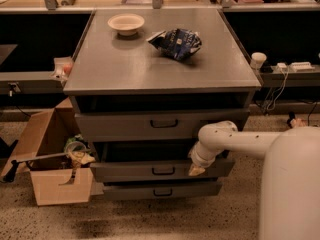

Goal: Open middle drawer

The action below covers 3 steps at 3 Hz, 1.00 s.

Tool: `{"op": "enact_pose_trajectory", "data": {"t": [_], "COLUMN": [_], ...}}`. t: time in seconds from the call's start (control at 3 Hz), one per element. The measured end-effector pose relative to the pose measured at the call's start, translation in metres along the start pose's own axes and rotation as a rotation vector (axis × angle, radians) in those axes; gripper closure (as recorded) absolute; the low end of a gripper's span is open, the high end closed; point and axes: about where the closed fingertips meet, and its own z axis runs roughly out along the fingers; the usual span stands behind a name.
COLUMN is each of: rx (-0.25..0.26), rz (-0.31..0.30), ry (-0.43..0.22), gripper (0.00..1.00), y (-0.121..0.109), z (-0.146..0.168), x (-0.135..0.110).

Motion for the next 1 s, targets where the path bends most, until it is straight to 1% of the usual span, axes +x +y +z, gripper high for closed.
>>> {"op": "enact_pose_trajectory", "data": {"t": [0.33,0.67,1.0], "rx": [-0.01,-0.032,-0.032], "rz": [-0.047,-0.053,-0.053], "ry": [-0.043,-0.072,-0.072], "gripper": [0.73,1.0,0.96], "y": [0.044,0.061,0.061], "z": [-0.022,-0.03,-0.032], "x": [-0.035,-0.044,-0.044]}}
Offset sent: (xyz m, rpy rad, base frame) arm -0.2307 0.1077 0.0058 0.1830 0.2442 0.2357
